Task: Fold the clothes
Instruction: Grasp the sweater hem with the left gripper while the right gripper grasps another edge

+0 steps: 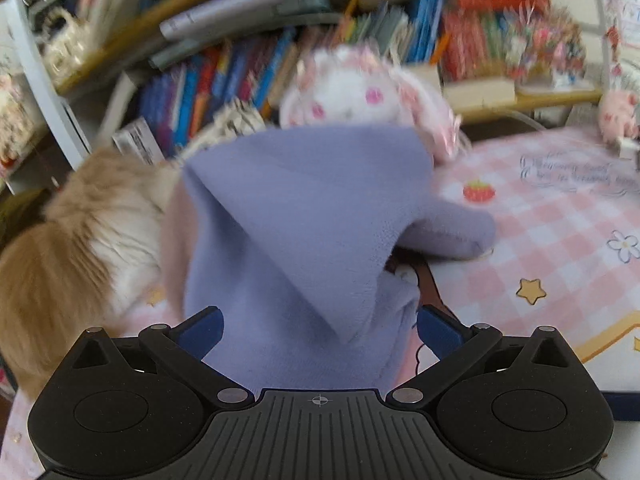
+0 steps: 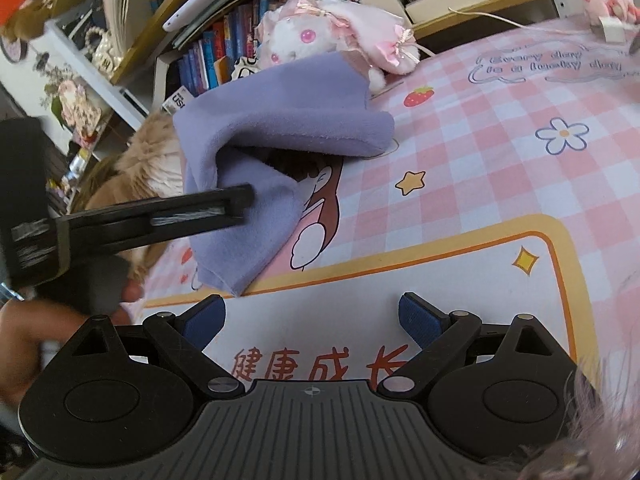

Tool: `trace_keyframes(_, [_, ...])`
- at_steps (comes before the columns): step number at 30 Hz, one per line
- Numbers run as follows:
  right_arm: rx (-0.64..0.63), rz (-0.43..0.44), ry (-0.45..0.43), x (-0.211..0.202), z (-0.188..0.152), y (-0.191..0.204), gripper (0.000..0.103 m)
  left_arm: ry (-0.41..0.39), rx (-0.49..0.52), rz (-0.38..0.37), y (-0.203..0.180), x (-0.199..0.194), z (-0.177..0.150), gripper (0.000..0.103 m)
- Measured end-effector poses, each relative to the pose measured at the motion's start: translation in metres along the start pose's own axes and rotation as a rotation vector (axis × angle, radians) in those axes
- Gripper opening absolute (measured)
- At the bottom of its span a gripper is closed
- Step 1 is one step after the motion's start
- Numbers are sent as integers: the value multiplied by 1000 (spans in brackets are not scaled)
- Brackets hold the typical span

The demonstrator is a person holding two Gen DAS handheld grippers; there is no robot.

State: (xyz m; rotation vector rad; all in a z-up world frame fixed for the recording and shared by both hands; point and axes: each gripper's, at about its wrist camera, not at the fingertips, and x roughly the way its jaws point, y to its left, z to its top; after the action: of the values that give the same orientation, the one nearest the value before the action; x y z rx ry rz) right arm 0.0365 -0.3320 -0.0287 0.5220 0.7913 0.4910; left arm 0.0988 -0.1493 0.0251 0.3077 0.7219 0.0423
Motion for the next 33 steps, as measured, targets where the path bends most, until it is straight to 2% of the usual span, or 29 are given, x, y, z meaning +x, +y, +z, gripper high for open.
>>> trace_keyframes(2, [43, 18, 5, 0, 3, -5, 94, 6, -80, -11, 6, 7, 5, 100])
trace_keyframes(4, [86, 36, 10, 0, 6, -10, 94, -5, -141, 12, 14, 11, 9, 89])
trace_keyframes(6, [129, 54, 16, 0, 9, -14, 94, -11, -179, 33, 22, 15, 13, 51])
trace_keyframes(8, [172, 72, 21, 0, 11, -19, 94, 2, -177, 13, 29, 18, 15, 23])
trace_keyframes(11, [246, 107, 27, 1, 16, -26, 91, -28, -170, 22, 36, 4, 12, 11])
trace_keyframes(14, [376, 190, 24, 9, 26, -34, 91, -67, -126, 2, 35, -15, 12, 10])
trace_keyframes(17, [465, 253, 13, 17, 35, -38, 91, -71, -69, 17, 31, -31, 10, 10])
trace_keyframes(24, [579, 278, 65, 39, 39, -42, 90, -58, -86, -10, 37, -57, 2, 11])
trace_keyframes(29, [576, 272, 52, 44, 37, -36, 88, -44, -61, -2, 42, -62, -3, 13])
trace_keyframes(30, [575, 269, 63, 48, 37, -35, 84, -47, -53, 4, 44, -62, -3, 13])
trace_keyframes(31, [576, 264, 80, 52, 38, -35, 66, -51, -46, 9, 46, -61, -3, 13])
trace_keyframes(32, [578, 261, 98, 55, 38, -35, 35, -58, -42, 6, 48, -63, -3, 12])
trace_keyframes(33, [581, 270, 117, 58, 37, -35, 21, -65, -39, 3, 49, -64, -3, 11])
